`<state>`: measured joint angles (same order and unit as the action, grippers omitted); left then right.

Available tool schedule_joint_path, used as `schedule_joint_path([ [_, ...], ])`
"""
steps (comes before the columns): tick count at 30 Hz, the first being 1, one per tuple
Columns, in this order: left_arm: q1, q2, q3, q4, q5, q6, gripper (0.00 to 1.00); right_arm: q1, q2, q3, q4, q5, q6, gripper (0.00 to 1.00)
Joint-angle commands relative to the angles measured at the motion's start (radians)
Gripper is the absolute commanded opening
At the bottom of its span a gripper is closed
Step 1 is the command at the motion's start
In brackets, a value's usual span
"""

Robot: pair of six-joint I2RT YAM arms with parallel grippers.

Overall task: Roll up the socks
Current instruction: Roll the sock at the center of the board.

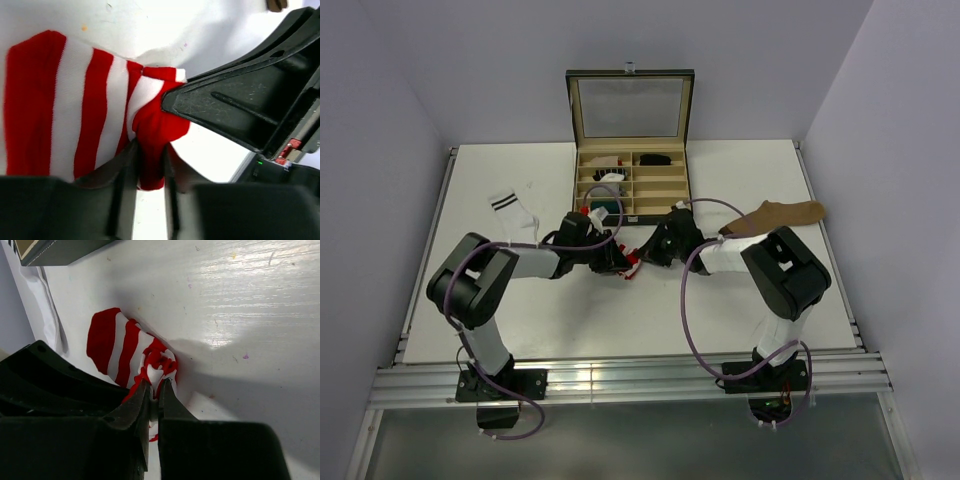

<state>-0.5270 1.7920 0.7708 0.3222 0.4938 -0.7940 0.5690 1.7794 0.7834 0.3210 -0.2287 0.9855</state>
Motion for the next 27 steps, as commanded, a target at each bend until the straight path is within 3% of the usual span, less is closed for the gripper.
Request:
schedule_joint_path([
  [1, -0.007, -0.075, -0.005, -0.144, -0.141, 0.096, 0.32, 0.008, -0.001, 0.048, -0.098, 0.051, -0.053, 0.0],
  [2, -0.014, -0.095, -0.004, -0.155, -0.177, 0.111, 0.38, 0.009, -0.008, 0.053, -0.124, 0.055, -0.057, 0.0],
  [8, -0.128, -0.262, 0.008, -0.218, -0.489, 0.252, 0.5, 0.025, -0.012, 0.105, -0.227, 0.066, -0.068, 0.0],
  [14, -0.338, -0.312, 0.019, -0.198, -0.86, 0.418, 0.51, 0.038, -0.011, 0.158, -0.313, 0.088, -0.071, 0.0],
  [20, -0.454, -0.223, 0.061, -0.195, -1.024, 0.512, 0.52, 0.042, -0.011, 0.177, -0.355, 0.083, -0.062, 0.0],
  [27, -0.53, -0.106, 0.087, -0.164, -1.112, 0.575, 0.5, 0.042, -0.005, 0.178, -0.347, 0.065, -0.057, 0.0],
])
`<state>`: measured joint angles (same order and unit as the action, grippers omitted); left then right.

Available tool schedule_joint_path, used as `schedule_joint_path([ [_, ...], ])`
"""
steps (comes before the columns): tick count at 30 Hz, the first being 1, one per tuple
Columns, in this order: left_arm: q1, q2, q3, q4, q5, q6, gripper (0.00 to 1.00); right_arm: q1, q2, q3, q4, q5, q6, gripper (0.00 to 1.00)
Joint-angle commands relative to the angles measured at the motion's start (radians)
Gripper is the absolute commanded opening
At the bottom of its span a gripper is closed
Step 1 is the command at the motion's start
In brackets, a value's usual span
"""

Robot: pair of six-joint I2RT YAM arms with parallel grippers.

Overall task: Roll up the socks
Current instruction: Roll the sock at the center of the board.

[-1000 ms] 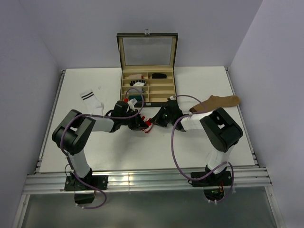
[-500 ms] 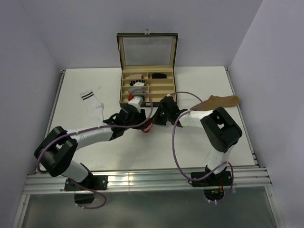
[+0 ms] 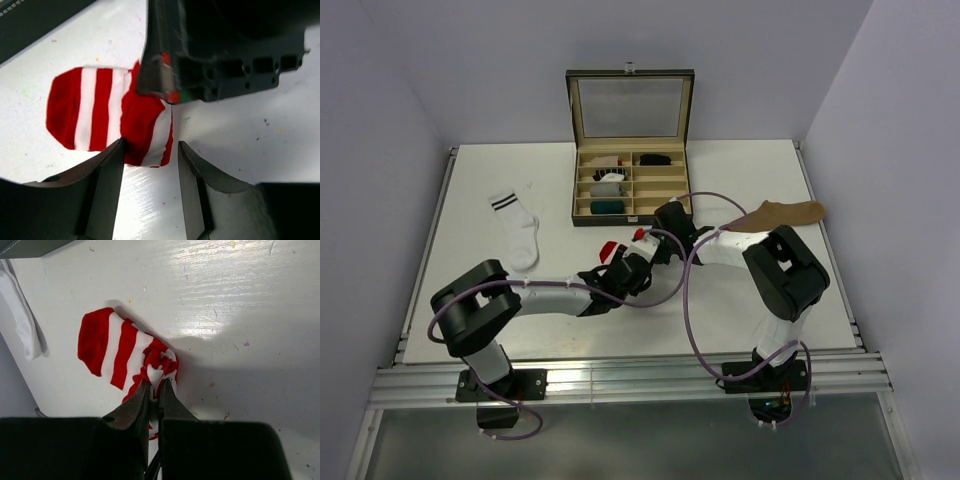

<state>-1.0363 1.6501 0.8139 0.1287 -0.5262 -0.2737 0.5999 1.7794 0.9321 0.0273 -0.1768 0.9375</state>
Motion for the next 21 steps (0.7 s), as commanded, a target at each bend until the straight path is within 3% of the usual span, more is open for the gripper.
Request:
schedule_joint_path([
  [1, -0.031, 0.046, 0.054, 0.025, -0.101, 0.06, 0.5, 0.011, -0.003, 0.03, -0.052, 0.011, -0.009, 0.0],
  [10, -0.084, 0.152, 0.117, -0.018, -0.158, 0.077, 0.49, 0.011, 0.008, 0.033, -0.047, -0.01, -0.006, 0.0],
  [14, -0.084, 0.201, 0.14, -0.075, -0.14, 0.045, 0.43, 0.011, 0.003, 0.033, -0.05, -0.015, -0.006, 0.0],
  [15, -0.084, 0.209, 0.148, -0.098, -0.135, 0.041, 0.4, 0.011, 0.0, 0.033, -0.05, -0.016, -0.008, 0.0],
  [18, -0.084, 0.223, 0.151, -0.126, -0.123, 0.024, 0.15, 0.011, -0.006, 0.027, -0.043, -0.026, -0.006, 0.0],
  [19, -0.082, 0.22, 0.151, -0.126, -0.121, 0.022, 0.01, 0.011, -0.014, 0.022, -0.032, -0.027, -0.003, 0.01],
  [21, -0.082, 0.206, 0.146, -0.126, -0.106, 0.019, 0.01, 0.011, -0.023, 0.011, -0.03, -0.027, 0.001, 0.06],
])
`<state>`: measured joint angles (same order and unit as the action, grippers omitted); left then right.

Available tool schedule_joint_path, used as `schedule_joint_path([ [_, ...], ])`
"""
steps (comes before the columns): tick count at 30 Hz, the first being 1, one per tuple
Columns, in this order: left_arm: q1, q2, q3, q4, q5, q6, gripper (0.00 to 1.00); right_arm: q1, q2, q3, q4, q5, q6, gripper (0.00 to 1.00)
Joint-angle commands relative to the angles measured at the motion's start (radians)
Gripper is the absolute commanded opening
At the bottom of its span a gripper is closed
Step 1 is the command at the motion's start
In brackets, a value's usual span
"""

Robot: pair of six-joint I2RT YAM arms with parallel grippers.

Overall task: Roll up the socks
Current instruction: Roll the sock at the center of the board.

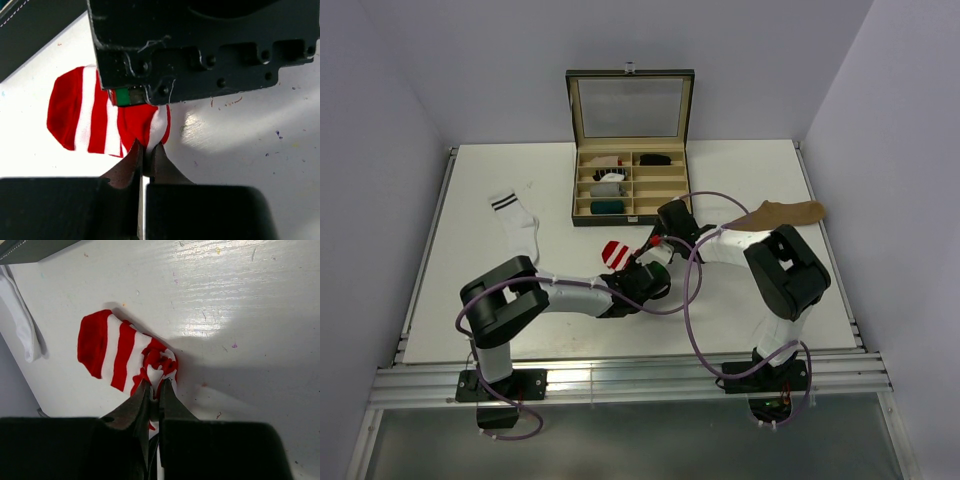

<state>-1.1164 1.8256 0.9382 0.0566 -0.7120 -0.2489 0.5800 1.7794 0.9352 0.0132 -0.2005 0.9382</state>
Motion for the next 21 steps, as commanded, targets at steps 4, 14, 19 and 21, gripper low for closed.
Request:
schedule_joint_path([
  [4, 0.03, -0.035, 0.002, -0.075, 0.172, -0.032, 0.01, 0.029, -0.072, -0.016, 0.039, 0.001, 0.005, 0.3],
  [14, 0.288, -0.166, -0.059, -0.012, 0.732, -0.151, 0.01, -0.011, -0.201, -0.148, 0.166, 0.055, 0.065, 0.63],
  [19, 0.395, -0.103, -0.046, -0.012, 0.916, -0.213, 0.01, -0.011, -0.192, -0.161, 0.198, 0.046, 0.067, 0.68],
  [21, 0.429, -0.077, -0.036, -0.006, 1.0, -0.246, 0.01, -0.011, -0.18, -0.164, 0.208, 0.042, 0.067, 0.68],
])
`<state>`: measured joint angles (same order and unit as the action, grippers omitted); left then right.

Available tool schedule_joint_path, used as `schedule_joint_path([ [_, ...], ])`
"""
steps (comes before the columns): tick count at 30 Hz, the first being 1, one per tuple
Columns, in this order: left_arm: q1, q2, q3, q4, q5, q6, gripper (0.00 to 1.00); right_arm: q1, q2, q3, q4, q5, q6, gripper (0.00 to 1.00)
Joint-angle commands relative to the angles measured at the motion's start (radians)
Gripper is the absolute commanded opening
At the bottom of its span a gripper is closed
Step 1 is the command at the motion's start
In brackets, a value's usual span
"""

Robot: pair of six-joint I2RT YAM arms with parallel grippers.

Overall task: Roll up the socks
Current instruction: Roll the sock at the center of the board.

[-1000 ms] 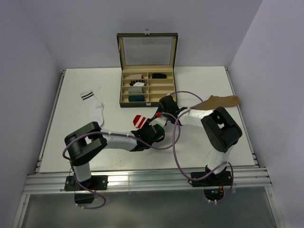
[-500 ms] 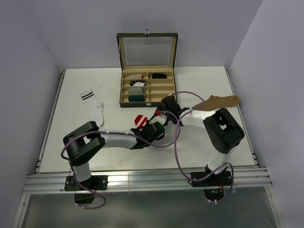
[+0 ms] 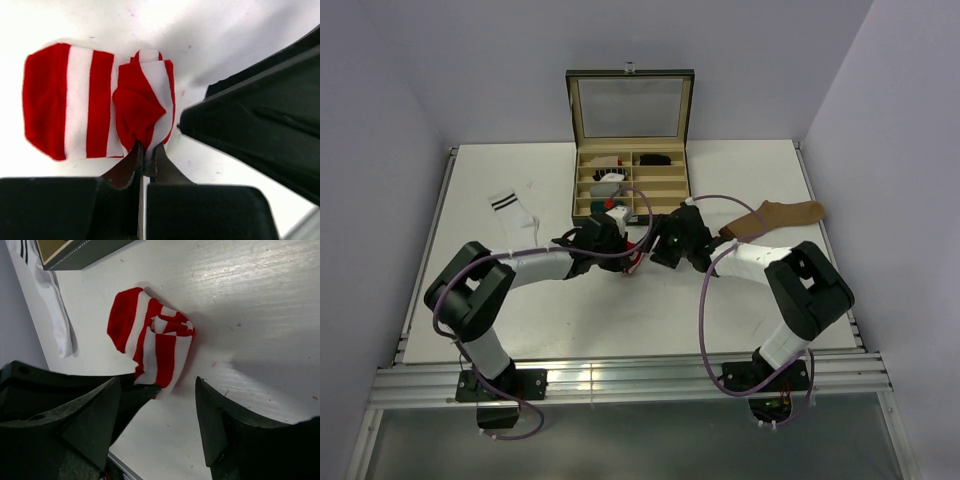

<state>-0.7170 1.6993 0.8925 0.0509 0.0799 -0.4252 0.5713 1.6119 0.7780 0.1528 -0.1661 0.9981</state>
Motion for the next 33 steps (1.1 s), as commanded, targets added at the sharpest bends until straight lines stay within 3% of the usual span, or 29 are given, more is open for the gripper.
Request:
schedule_joint_path([
  [1, 0.042, 0.065, 0.008, 0.01, 0.234, -0.082, 0.01, -0.002, -0.007, -0.008, 0.082, 0.007, 0.008, 0.69],
  [14, 0.197, 0.14, -0.081, 0.147, 0.465, -0.302, 0.01, -0.001, 0.065, -0.026, 0.128, 0.031, 0.02, 0.71],
  [33, 0.199, 0.195, -0.003, 0.015, 0.405, -0.236, 0.01, 0.01, 0.171, 0.089, 0.056, 0.088, 0.005, 0.65],
])
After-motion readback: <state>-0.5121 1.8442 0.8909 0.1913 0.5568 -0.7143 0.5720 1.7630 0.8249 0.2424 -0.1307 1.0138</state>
